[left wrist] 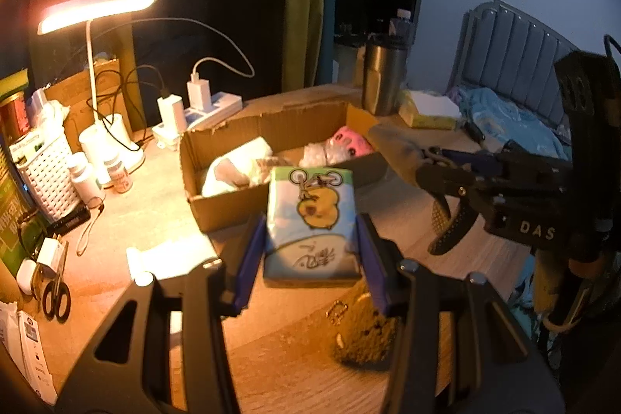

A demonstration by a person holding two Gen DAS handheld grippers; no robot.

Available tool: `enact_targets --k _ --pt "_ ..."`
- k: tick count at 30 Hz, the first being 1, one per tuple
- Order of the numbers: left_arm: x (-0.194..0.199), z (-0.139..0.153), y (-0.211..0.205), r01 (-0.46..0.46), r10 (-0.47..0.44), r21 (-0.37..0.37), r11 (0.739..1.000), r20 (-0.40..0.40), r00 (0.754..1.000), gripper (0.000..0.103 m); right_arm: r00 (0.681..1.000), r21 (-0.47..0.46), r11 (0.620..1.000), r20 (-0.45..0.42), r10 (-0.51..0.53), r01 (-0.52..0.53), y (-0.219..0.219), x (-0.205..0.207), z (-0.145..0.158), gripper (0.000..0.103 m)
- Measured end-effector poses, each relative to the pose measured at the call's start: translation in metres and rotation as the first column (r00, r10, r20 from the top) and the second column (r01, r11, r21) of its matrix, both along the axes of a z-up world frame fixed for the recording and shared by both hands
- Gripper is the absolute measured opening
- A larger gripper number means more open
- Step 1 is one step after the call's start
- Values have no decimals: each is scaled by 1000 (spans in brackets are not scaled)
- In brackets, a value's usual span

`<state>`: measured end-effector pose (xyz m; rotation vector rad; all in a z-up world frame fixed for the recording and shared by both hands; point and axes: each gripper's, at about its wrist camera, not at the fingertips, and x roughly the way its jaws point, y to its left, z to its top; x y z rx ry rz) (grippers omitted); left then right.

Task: Organize soft objects
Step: 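Carry the glove and tissue pack over the cardboard box with both tools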

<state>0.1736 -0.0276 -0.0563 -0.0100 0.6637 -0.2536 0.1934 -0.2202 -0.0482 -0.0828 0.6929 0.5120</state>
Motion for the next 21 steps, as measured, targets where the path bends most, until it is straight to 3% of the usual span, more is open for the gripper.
enact_targets --k 21 --pt "38 26 -3 -8 10 -40 999 46 999 48 999 7 1000 43 -15 15 -11 31 23 40"
